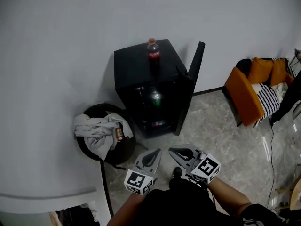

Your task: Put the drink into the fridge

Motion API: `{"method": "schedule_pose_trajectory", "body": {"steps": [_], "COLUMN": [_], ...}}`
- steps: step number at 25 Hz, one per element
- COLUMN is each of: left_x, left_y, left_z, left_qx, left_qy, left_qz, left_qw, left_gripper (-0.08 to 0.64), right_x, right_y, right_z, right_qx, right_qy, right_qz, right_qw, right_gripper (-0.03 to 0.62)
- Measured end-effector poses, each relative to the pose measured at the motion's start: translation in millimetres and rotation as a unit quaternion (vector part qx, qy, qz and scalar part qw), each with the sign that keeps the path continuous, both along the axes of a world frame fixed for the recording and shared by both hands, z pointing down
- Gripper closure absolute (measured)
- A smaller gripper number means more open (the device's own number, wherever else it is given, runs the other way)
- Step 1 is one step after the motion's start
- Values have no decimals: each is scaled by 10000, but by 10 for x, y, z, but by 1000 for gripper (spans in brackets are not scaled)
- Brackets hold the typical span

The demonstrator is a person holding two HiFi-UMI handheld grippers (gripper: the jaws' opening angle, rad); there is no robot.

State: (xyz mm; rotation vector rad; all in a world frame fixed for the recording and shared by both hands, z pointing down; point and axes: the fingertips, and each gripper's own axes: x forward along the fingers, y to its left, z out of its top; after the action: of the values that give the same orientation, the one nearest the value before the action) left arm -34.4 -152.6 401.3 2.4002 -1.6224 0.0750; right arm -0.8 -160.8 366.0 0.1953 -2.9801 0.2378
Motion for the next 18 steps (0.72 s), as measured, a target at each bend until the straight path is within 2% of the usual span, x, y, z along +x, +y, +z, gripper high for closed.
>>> {"method": "schedule_pose_trajectory", "body": {"steps": [5,13,18], "left_x": [-29,-111,-89], "left_y": [436,1485,1809], "left_z": [-179,19,64], "left_qx": [105,-209,-200], "left_qy": [98,575,553], "left_qz": [333,645,877], "left_qw": [9993,9960,9944], "left_gripper": [549,549,549], "right_x": [71,26,40], "right_y": [482,1407,1622], "right_z": [-116,-79,-94], "right_qx": [185,211,233], "right_qy": [49,114,15], "right_qz": [235,474,638], "right_qw": [9995,9986,9977], "right_gripper": [569,569,569]}}
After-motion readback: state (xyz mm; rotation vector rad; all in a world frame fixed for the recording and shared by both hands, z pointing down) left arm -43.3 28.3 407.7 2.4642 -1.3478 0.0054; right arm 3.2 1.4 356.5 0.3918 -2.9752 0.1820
